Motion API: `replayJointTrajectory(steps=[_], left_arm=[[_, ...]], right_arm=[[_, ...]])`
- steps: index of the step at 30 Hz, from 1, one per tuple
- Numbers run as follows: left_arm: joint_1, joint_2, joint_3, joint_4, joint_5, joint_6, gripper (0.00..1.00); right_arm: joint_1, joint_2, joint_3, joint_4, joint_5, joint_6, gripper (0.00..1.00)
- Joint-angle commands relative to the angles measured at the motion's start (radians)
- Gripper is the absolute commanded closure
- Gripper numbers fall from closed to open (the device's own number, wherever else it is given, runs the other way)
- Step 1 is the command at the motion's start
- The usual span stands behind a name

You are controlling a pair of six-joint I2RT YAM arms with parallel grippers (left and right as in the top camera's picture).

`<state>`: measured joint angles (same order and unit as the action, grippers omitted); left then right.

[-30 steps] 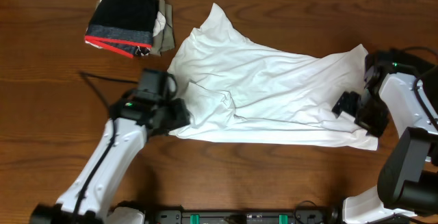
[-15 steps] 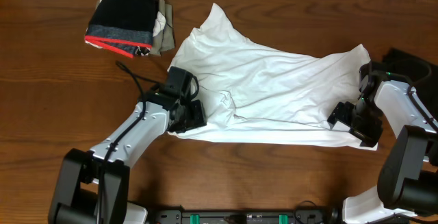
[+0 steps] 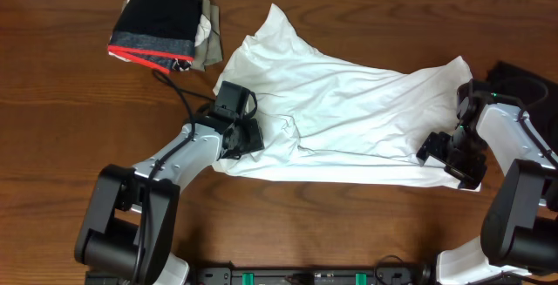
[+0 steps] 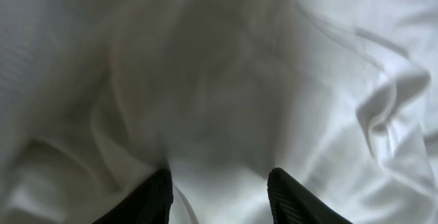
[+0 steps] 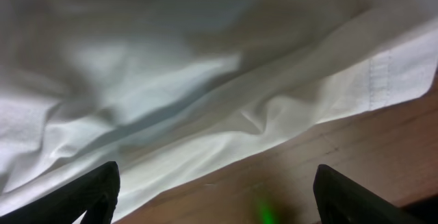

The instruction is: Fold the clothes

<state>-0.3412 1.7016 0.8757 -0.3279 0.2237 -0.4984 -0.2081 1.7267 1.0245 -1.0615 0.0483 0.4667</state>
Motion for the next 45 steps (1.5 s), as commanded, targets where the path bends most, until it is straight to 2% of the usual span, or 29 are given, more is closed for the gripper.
replayJointTrajectory(steps=[1, 5, 19, 21, 26, 30, 38, 45], left_arm=[[0.025, 0.015, 0.007, 0.0, -0.1, -0.026, 0.52], [0.079, 0.015, 0.007, -0.007, -0.104, -0.068, 0.52], [0.199, 0.015, 0.007, -0.025, -0.105, -0.068, 0.52], [0.202, 0.015, 0.007, -0.029, -0.105, -0.068, 0.52], [0.202, 0.015, 0.007, -0.029, -0.105, -0.068, 0.52], [0.202, 0.015, 0.007, -0.029, -0.106, -0.068, 0.52], [0.202, 0.015, 0.007, -0.038, -0.147, -0.068, 0.52], [0.248, 0.015, 0.007, -0.053, -0.146, -0.069, 0.52]], right_arm=[[-0.006, -0.005, -0.007, -0.001, 0.001, 0.023, 0.11], [-0.006, -0.005, -0.008, 0.006, 0.016, 0.034, 0.11], [0.002, -0.005, -0.058, 0.079, 0.014, 0.033, 0.11], [0.004, -0.005, -0.1, 0.12, 0.013, 0.033, 0.13], [0.003, -0.005, -0.164, 0.21, 0.012, 0.034, 0.3], [0.002, -0.005, -0.153, 0.233, 0.016, 0.034, 0.35], [-0.027, -0.005, -0.07, 0.206, 0.122, 0.037, 0.33], [-0.072, -0.005, -0.042, 0.185, 0.132, 0.037, 0.35]])
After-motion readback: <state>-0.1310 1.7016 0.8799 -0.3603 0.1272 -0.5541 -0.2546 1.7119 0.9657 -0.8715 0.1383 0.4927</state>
